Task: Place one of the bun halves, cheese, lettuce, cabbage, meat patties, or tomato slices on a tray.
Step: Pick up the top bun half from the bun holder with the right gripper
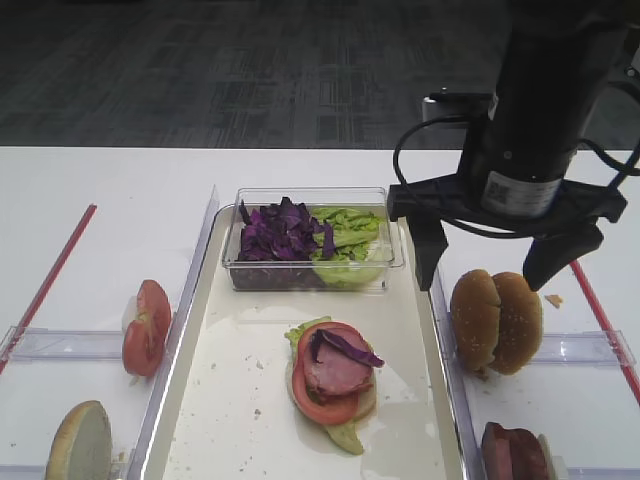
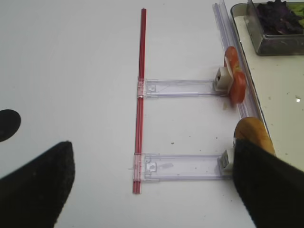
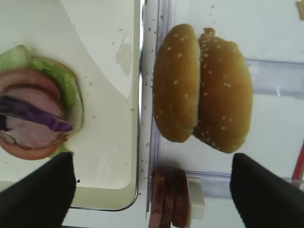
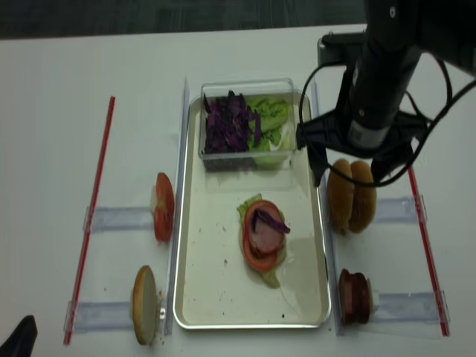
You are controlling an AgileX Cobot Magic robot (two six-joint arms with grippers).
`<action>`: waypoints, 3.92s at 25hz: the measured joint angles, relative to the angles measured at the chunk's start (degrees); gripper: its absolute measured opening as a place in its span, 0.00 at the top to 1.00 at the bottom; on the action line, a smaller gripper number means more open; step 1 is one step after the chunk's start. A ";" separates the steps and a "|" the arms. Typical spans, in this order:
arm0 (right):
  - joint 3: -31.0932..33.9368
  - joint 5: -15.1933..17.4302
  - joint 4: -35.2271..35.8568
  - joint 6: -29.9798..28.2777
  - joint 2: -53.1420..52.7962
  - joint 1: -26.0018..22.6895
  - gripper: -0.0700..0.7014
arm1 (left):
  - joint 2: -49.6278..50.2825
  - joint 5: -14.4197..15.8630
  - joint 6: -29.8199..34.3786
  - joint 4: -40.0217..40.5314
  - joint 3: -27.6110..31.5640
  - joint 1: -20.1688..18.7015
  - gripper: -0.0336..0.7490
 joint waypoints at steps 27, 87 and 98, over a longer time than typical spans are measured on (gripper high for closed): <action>-0.36 -5.45 0.54 -0.87 6.17 0.94 0.04 | 0.00 0.00 0.00 0.00 0.00 0.00 0.17; -0.38 -5.13 -2.57 -2.09 11.17 0.98 0.66 | 0.00 0.00 0.00 0.00 0.00 0.00 0.17; -0.38 -4.92 -3.26 -2.09 11.17 0.98 0.69 | 0.00 0.00 0.00 0.00 0.00 0.00 0.17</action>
